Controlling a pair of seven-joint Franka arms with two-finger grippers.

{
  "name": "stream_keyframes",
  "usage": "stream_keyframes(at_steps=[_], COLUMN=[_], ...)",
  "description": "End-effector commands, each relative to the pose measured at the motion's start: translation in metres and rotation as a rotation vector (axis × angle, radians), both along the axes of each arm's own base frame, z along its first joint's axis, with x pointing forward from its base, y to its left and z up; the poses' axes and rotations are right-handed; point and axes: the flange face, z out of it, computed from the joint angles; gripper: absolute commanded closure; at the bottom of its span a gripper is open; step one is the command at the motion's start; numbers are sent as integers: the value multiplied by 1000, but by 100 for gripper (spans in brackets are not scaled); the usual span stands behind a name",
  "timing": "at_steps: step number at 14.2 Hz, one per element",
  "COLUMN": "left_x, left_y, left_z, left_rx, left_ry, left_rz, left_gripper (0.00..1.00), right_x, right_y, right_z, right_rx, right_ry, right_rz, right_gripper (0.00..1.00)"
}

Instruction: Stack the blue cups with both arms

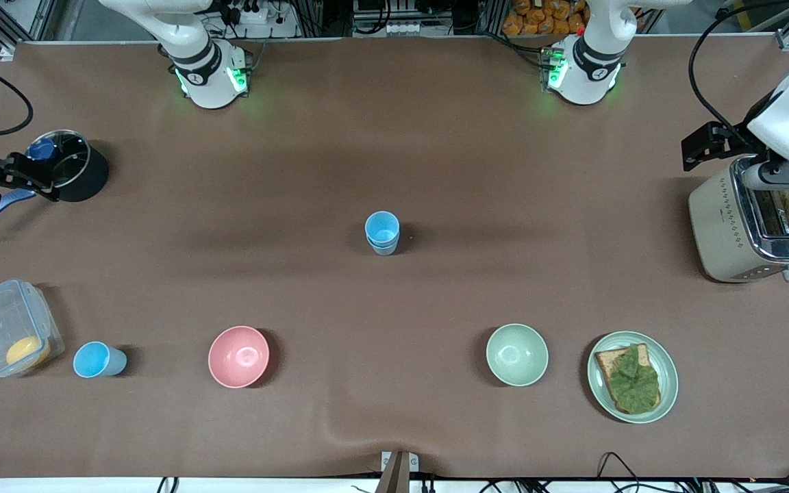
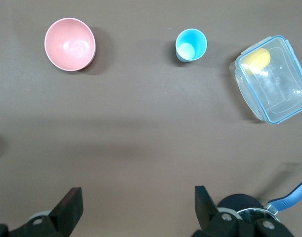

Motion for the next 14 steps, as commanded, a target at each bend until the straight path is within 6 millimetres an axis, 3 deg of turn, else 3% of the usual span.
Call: stream_keyframes(at_steps=[1,14], left_x=[-6,1], left_y=[6,7], left_z=[7,-11], left_rx=[-39,-35], left_ry=[8,37], left_rz=[-26,-22], left_gripper=[0,0], right_x=[-1,-1], right_y=[-2,-3], right_z=[3,3], right_rx=[-1,1], right_ry=[-3,0], right_rz=[-15,-17], right_gripper=[0,0])
